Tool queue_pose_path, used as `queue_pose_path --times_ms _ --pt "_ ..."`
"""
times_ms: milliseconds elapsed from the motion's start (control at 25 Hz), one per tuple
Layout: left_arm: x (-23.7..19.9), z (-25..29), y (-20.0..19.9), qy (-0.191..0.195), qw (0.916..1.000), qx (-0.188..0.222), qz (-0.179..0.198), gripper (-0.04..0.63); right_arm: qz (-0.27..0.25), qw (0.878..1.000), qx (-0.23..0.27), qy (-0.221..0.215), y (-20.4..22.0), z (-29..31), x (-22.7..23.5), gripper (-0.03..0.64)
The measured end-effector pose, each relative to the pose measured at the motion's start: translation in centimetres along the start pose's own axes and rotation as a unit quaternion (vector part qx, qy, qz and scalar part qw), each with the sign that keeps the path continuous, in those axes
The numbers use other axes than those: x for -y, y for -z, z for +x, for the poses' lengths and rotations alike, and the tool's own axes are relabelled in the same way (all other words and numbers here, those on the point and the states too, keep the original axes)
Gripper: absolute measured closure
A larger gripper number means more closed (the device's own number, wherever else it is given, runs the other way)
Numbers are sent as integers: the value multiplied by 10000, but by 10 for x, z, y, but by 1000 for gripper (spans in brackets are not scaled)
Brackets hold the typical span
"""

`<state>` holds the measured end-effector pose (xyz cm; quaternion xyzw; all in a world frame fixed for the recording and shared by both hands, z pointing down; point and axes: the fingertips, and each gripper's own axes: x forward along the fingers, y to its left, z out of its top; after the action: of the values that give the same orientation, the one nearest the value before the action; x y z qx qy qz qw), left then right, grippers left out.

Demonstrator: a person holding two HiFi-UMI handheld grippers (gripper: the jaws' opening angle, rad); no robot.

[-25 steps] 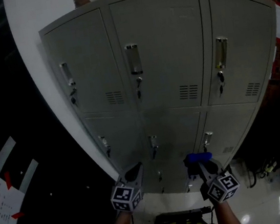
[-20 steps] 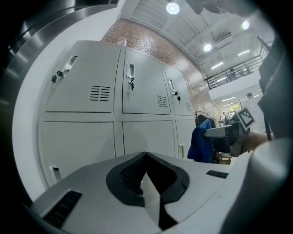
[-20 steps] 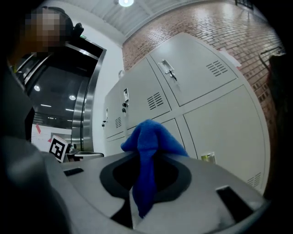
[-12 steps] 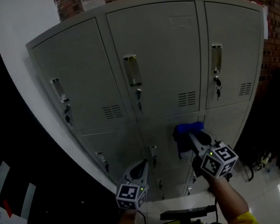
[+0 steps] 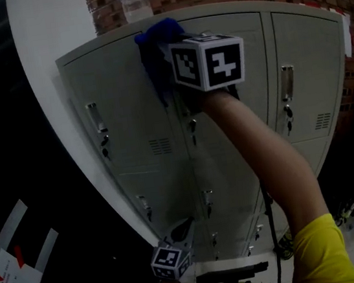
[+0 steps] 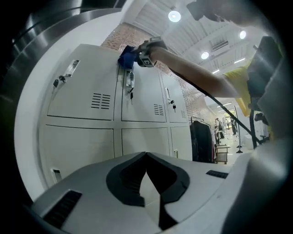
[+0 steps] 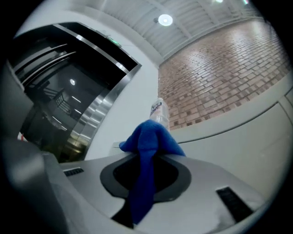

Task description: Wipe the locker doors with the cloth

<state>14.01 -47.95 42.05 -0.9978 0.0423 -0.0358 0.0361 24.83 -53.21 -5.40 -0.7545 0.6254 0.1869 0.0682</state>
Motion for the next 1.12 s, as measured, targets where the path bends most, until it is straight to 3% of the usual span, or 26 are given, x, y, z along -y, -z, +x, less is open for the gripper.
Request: queue_pose_path --times_ms 160,280,360,560,760,880,1000,1120 --pt "-5 -12 1 -153 9997 -153 -64 590 0 9995 -248 207 7 25 21 552" --pt "-4 -1 7 -7 9998 119 -188 590 -182 9993 -276 177 8 21 25 552" --pt "3 4 8 135 9997 89 -199 589 -251 9987 -248 363 4 8 39 552" --pt "32 22 9 681 9975 -177 -95 590 -267 9912 -49 1292 -27 -60 117 552" --pt "46 42 5 1053 9944 -59 -8 589 -169 9716 131 2355 -51 -138 202 551" --pt "48 49 10 1143 9934 -8 -50 589 -94 9611 345 2739 -56 -157 224 551" --pt "50 47 10 1158 9932 -72 -76 589 -46 9652 426 2579 -53 -148 210 551" --pt "39 39 11 1007 9947 -200 -51 589 14 9843 335 1730 -40 -110 153 551"
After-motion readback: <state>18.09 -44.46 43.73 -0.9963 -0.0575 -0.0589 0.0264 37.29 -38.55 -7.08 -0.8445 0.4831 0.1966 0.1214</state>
